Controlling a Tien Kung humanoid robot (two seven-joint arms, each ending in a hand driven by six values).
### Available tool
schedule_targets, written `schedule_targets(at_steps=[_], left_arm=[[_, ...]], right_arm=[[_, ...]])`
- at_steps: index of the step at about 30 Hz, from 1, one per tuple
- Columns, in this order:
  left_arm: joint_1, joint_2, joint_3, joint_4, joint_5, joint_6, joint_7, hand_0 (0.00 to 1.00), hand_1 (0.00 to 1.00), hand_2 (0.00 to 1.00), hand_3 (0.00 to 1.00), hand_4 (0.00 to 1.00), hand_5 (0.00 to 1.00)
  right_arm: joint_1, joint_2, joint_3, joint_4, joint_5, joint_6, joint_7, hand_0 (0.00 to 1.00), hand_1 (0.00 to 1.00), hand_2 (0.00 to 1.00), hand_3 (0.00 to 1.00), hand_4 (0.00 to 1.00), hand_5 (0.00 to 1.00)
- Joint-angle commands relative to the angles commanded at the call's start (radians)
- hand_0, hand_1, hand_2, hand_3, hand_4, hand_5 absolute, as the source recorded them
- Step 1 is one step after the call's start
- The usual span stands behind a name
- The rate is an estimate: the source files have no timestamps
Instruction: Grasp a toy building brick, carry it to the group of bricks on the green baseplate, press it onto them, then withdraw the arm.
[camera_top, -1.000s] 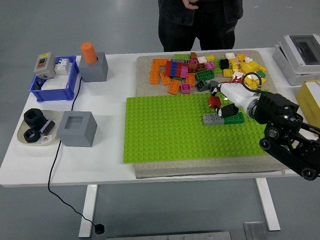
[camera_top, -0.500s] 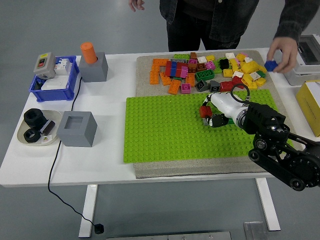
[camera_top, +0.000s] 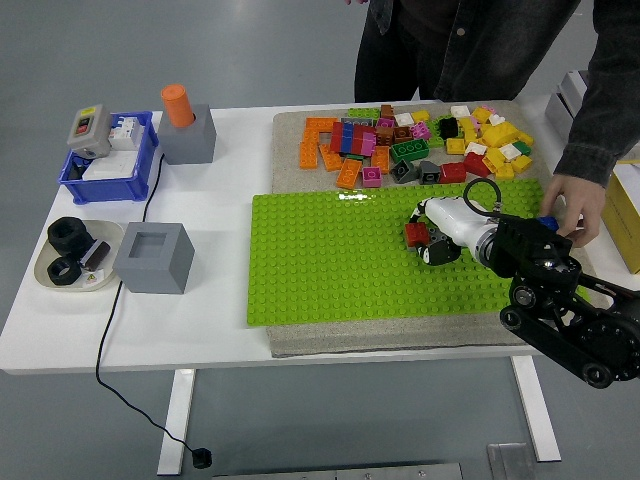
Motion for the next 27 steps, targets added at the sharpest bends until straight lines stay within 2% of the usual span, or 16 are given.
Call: schedule_targets(at_steps=[27], left_arm=[[-0.004, 0.0, 0.019, 0.0, -0.017, -0.006, -0.008, 0.594, 0.614, 0.551, 0.599, 0.754, 0.204]], right_arm=[[0.002, 0.014, 0.018, -0.043, 0.008, -0.009, 0.02, 0.994, 0.967, 0.946, 0.648, 0.552, 0.165]])
